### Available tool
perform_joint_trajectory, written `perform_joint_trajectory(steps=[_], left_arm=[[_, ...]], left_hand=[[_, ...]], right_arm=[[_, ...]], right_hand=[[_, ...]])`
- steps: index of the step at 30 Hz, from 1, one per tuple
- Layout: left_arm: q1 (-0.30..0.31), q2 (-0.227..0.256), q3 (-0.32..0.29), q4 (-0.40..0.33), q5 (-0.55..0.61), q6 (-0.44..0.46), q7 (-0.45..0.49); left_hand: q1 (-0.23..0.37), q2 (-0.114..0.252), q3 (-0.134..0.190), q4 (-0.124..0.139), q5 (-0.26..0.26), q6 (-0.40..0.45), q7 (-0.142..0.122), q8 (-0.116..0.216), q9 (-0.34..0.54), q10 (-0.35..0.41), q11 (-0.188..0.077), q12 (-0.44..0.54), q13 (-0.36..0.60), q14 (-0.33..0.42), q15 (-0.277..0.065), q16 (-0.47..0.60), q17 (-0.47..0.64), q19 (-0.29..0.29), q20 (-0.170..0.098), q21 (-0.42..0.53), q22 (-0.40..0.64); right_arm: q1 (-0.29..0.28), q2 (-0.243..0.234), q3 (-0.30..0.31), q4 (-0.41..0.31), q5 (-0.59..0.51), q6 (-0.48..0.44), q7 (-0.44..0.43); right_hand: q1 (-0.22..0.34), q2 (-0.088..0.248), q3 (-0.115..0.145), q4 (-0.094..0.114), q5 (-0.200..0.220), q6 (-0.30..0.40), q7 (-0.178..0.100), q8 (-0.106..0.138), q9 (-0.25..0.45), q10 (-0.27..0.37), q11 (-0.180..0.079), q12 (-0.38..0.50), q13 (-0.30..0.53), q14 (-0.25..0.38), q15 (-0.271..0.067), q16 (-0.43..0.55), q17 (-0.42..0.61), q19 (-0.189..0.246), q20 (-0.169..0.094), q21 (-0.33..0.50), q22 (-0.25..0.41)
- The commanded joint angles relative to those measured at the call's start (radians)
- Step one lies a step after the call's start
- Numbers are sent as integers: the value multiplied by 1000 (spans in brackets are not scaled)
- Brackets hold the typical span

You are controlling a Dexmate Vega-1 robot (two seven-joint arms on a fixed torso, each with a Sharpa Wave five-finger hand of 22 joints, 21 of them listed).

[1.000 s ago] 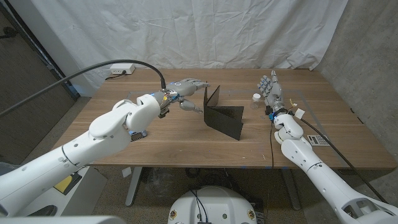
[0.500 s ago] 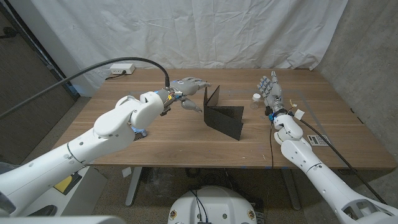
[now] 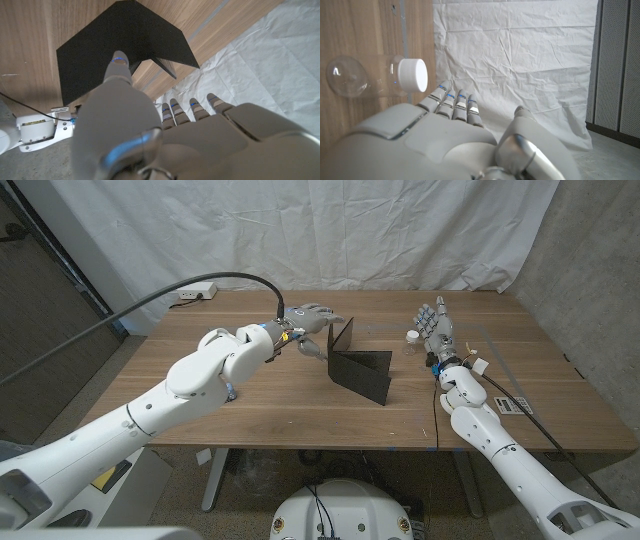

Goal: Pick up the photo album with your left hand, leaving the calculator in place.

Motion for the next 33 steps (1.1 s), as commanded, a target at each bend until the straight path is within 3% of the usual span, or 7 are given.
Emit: perform_joint_trajectory(steps=[1,6,13,33], left_arm=[[-37,-44,41,30,85,-35,-47],[-30,-52,43,30,160,-24,-42],[-23,-64,26,42,148,-36,-50],[-84,-123,90,126,210,-98,-128]], left_hand=[[14,0,-6,-5,1,12,-6,10,2,10,-4,5,3,6,-61,7,3,0,7,7,6],[23,2,-9,-7,3,56,-19,23,2,40,-6,11,3,19,-68,9,2,0,8,7,6],[28,2,-15,-6,4,87,-35,30,1,80,-8,17,3,35,-79,13,2,1,6,8,5],[26,0,-30,-1,5,111,-45,28,1,104,-10,13,4,46,-77,12,3,2,4,8,5]], right_arm=[[5,5,1,8,6,4,7],[7,5,1,13,10,0,9],[8,5,2,20,13,-4,11],[23,15,2,49,24,-5,28]], right_hand=[[-6,-2,-4,-1,0,4,1,6,3,3,10,1,4,2,2,0,1,1,-21,-5,6],[-6,-1,-4,-2,0,4,1,6,3,3,10,1,4,3,3,0,1,0,-20,-6,6],[-7,-1,-4,-2,-1,4,2,5,3,2,12,1,4,3,4,0,1,0,-20,-8,6],[-8,0,-6,-3,-1,3,1,5,3,1,12,0,4,1,4,-1,1,0,-19,-12,6]])
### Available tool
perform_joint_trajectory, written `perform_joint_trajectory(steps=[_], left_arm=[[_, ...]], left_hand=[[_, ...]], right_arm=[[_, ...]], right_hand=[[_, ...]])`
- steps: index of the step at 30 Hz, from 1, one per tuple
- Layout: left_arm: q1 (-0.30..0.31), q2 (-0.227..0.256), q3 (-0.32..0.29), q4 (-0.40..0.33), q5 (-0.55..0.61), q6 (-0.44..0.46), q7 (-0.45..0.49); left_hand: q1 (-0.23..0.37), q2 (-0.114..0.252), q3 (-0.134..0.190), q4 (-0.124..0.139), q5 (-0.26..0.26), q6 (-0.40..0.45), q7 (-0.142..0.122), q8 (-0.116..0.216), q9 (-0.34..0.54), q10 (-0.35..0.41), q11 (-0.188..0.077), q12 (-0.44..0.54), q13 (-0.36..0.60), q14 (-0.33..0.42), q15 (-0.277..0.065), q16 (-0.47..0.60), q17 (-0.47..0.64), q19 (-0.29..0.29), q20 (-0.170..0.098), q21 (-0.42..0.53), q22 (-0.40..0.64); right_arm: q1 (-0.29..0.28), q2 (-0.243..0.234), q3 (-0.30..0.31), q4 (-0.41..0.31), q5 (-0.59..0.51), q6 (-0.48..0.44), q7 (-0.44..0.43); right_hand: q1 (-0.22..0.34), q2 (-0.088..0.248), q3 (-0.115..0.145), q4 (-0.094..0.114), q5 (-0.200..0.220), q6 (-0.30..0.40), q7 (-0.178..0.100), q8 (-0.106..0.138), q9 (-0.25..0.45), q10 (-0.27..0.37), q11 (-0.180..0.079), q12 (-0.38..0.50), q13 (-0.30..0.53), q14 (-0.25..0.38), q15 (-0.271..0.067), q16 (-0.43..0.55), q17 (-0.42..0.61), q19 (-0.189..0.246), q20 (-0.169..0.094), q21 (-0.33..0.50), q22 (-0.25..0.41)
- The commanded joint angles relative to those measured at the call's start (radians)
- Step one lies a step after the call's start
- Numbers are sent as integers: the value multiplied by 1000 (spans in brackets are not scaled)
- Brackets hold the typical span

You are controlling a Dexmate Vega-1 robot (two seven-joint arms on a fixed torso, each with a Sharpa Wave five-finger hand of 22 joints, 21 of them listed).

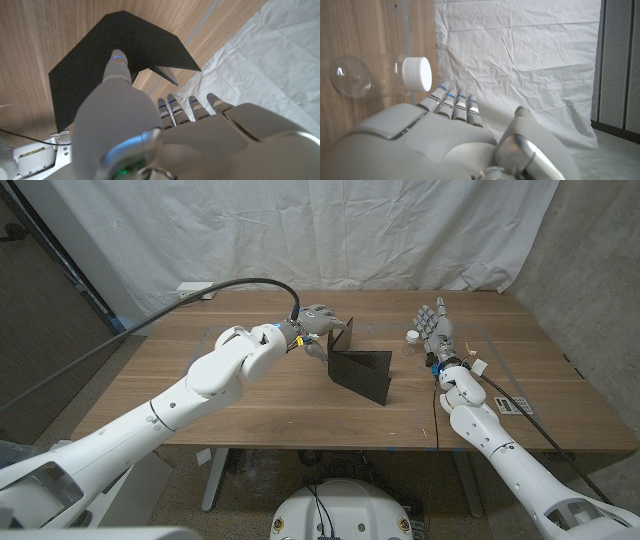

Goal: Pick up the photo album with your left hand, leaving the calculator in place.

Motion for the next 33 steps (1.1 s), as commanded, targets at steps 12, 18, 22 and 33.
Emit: perform_joint_trajectory(steps=[12,18,22,33], left_arm=[[-38,-45,41,90,10,-79,52],[-52,-54,56,101,14,-90,33],[-58,-57,72,116,33,-97,31],[-74,-74,92,146,40,-113,25]], left_hand=[[7,1,-13,1,7,8,-10,-7,1,8,-2,-5,1,11,-81,4,4,2,4,4,5],[7,1,-16,2,7,3,-10,-11,1,3,-2,-9,1,9,-81,2,5,0,3,3,5],[7,2,-17,3,8,3,-10,-12,1,2,-2,-11,1,9,-82,2,5,-1,2,3,5],[13,3,-21,2,10,11,-10,-12,2,9,-2,-11,1,15,-75,3,5,-3,4,2,5]], right_arm=[[14,5,1,24,8,-4,14],[14,6,3,28,11,-2,18],[12,4,5,26,12,-2,19],[11,1,8,25,16,-6,21]], right_hand=[[-8,1,-2,0,-1,3,1,5,3,5,5,0,5,0,6,-2,1,1,-19,-7,1],[-8,1,-3,0,-1,2,1,5,3,4,6,-1,5,0,6,-2,1,1,-18,-8,1],[-8,1,-3,-1,-1,2,1,5,3,5,7,0,5,0,6,-2,1,1,-18,-9,1],[-9,1,-3,-1,-1,2,0,5,3,4,6,-1,5,1,6,-2,1,2,-18,-11,1]])
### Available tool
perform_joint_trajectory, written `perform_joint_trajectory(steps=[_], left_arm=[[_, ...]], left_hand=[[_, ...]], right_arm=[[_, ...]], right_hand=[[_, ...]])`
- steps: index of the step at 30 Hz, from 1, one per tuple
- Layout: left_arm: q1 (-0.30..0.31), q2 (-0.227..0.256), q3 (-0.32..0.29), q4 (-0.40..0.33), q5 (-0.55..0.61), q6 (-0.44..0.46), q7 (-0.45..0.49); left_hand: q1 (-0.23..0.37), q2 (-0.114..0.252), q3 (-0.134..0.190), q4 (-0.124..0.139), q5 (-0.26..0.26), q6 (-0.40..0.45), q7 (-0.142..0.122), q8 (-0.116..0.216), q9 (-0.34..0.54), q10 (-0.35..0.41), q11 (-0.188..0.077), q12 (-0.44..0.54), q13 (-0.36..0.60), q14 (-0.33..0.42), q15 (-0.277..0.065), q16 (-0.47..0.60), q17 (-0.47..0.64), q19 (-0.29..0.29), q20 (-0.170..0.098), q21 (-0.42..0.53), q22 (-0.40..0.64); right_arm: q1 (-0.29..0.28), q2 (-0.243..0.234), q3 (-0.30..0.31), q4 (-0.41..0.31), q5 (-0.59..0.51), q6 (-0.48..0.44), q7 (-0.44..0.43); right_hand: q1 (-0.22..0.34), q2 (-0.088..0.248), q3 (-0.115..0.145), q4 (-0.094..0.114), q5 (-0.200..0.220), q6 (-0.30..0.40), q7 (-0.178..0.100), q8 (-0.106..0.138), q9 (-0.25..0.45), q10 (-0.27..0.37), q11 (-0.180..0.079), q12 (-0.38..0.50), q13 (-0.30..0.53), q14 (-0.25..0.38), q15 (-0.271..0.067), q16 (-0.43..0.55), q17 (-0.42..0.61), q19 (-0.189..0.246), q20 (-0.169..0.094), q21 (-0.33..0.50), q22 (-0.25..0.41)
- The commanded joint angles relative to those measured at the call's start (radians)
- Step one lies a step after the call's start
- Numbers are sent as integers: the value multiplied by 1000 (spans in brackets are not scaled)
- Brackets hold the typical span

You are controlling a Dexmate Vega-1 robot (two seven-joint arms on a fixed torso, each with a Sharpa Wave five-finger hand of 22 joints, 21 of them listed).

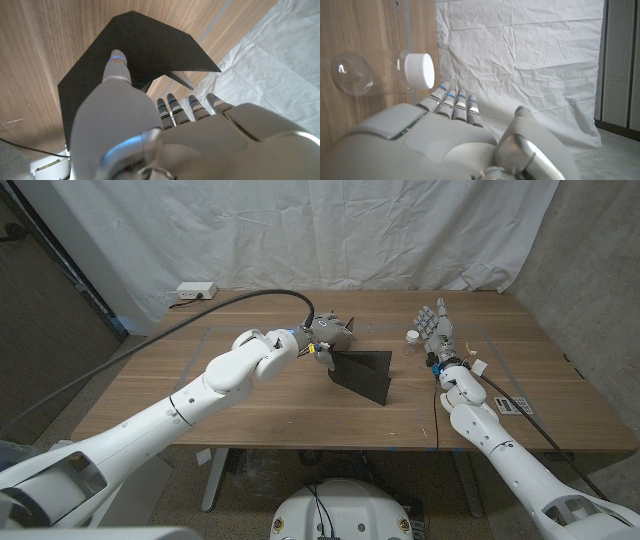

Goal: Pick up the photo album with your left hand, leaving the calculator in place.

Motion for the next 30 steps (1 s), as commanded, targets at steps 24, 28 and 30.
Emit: perform_joint_trajectory(steps=[24,28,30], left_arm=[[-52,-48,86,153,-28,-44,55],[-47,-44,84,152,-35,-44,70],[-43,-42,83,152,-33,-44,86]], left_hand=[[29,21,-11,-1,11,56,-4,11,3,40,-3,7,3,42,-85,13,7,4,-3,6,5],[39,29,-9,-3,13,81,-3,17,4,61,-3,11,4,62,-91,17,7,10,-2,7,5],[44,34,-8,-3,13,99,-4,21,4,76,-3,13,4,74,-92,19,7,13,-2,8,5]], right_arm=[[-22,-7,11,-4,19,-8,4],[-21,-7,10,-2,19,-7,5],[-21,-6,10,0,20,-7,6]], right_hand=[[-9,2,-5,-3,-1,2,0,5,3,0,4,-1,5,0,6,-2,3,4,-18,-6,2],[-9,2,-5,-3,-1,2,0,5,3,0,3,-1,5,0,6,-2,3,4,-18,-6,2],[-9,2,-5,-4,-1,2,0,5,3,0,2,-1,5,-1,7,-3,3,4,-17,-7,2]])
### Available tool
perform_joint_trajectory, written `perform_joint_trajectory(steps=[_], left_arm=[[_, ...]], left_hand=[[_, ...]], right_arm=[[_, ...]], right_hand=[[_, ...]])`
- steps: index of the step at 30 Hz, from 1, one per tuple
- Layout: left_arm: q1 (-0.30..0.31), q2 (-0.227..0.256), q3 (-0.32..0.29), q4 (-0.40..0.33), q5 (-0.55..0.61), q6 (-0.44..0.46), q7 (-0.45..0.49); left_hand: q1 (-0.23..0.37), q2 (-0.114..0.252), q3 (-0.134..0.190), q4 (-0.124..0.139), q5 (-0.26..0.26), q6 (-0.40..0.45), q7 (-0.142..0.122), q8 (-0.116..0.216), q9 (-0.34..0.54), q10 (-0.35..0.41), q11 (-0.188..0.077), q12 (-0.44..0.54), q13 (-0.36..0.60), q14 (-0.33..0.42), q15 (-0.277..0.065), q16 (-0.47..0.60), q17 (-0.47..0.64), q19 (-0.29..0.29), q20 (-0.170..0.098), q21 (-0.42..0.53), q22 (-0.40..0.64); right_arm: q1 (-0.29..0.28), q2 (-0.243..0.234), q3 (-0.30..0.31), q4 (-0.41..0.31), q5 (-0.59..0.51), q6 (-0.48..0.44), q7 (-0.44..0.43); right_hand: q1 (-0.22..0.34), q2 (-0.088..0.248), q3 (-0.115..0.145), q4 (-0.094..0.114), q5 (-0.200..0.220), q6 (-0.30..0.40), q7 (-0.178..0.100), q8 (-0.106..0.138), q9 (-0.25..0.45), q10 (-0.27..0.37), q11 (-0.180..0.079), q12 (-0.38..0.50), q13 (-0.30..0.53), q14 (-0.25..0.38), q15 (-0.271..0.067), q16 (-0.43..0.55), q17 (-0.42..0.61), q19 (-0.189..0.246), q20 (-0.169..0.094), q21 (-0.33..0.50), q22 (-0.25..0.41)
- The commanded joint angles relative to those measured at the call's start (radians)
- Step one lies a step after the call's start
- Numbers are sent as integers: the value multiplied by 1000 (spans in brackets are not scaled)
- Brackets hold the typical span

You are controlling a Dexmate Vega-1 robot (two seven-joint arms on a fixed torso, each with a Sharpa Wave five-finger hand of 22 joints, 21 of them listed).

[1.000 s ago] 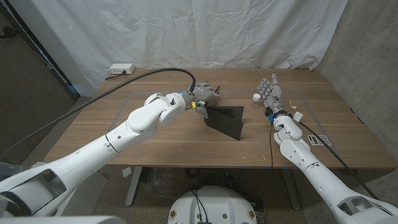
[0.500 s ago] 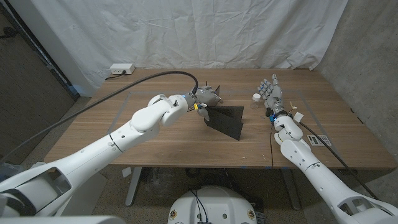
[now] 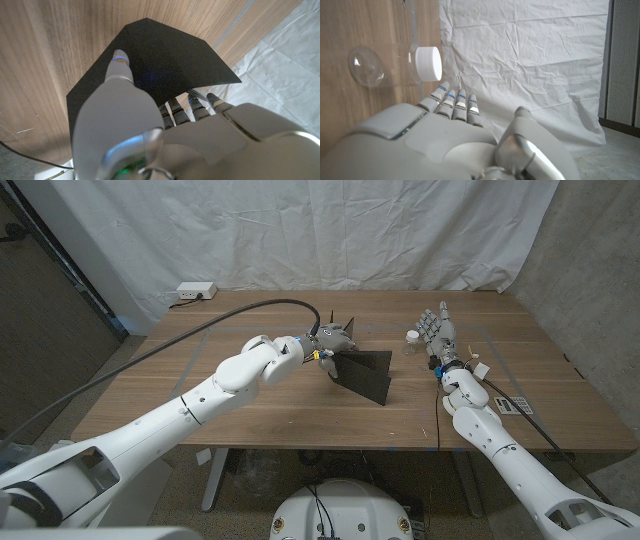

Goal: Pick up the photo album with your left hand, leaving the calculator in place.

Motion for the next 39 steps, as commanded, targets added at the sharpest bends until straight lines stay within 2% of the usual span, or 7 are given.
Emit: perform_joint_trajectory(steps=[1,8,9,16,32,39], left_arm=[[10,6,3,11,-13,-2,52],[24,11,-1,7,-18,1,83],[23,12,0,5,-15,3,79],[37,16,0,-4,-7,9,101],[50,13,-3,-19,0,21,107],[52,12,-6,-19,-5,24,105]], left_hand=[[20,10,1,-4,7,39,0,12,4,34,0,10,5,31,-97,9,2,12,0,9,5],[40,26,4,-7,6,96,-1,26,5,90,0,19,6,68,-111,12,1,22,-4,10,4],[44,30,5,-7,5,111,-1,30,5,104,0,20,6,75,-115,12,1,23,-5,10,4],[58,42,7,-9,1,156,-2,41,6,146,0,24,7,106,-123,14,1,31,-7,10,4],[97,83,7,-9,-30,365,-3,92,5,347,-2,32,9,207,-155,11,3,61,-18,9,4],[114,94,6,-12,-47,451,-4,111,3,424,-3,28,10,236,-157,6,3,72,-23,8,3]], right_arm=[[-3,1,1,5,4,0,2],[-2,3,0,8,5,1,5],[-11,1,-2,-17,-3,-5,-15],[-13,0,-2,-20,-1,-6,-15],[-10,0,-2,-11,7,-9,-3],[-9,-2,-1,-15,6,-10,-5]], right_hand=[[-6,-2,-1,0,-1,2,0,5,3,1,1,-1,5,0,6,-2,3,4,-17,-3,2],[-6,-1,-2,0,-1,2,0,5,3,1,4,-1,5,1,6,-2,3,5,-17,-5,2],[-6,-1,-2,0,-1,2,0,5,3,1,4,-1,5,0,6,-2,3,5,-17,-5,2],[-6,-1,-2,-1,-1,2,0,5,3,1,4,-1,5,0,5,-2,3,6,-17,-7,2],[-7,0,-3,-1,-1,2,0,5,3,1,6,-1,5,1,6,-2,3,6,-18,-9,2],[-7,0,-4,-2,-1,1,-1,5,3,0,4,-2,5,0,7,-3,3,6,-18,-11,3]])
